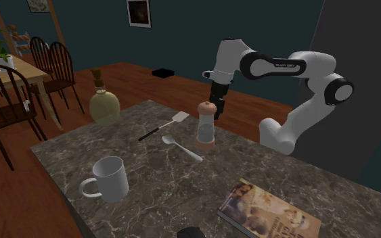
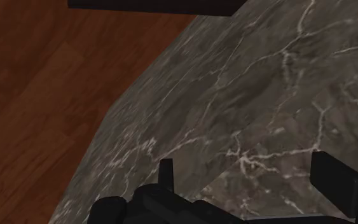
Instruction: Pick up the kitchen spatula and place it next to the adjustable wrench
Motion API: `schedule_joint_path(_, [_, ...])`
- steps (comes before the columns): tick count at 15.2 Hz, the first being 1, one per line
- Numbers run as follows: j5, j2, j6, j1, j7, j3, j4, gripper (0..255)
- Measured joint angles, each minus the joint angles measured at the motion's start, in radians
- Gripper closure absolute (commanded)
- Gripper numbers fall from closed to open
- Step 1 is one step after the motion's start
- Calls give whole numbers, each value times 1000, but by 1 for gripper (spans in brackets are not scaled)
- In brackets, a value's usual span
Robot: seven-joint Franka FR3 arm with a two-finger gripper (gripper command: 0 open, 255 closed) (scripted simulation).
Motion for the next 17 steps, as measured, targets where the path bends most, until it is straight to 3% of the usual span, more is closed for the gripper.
schedule_joint_path(3, [-7, 52, 7, 15, -45, -15, 37, 0])
schedule_joint_path(7, [-21, 218, 29, 60, -193, -59, 159, 0])
schedule_joint_path(17, [-1, 681, -48, 157, -572, -115, 631, 0])
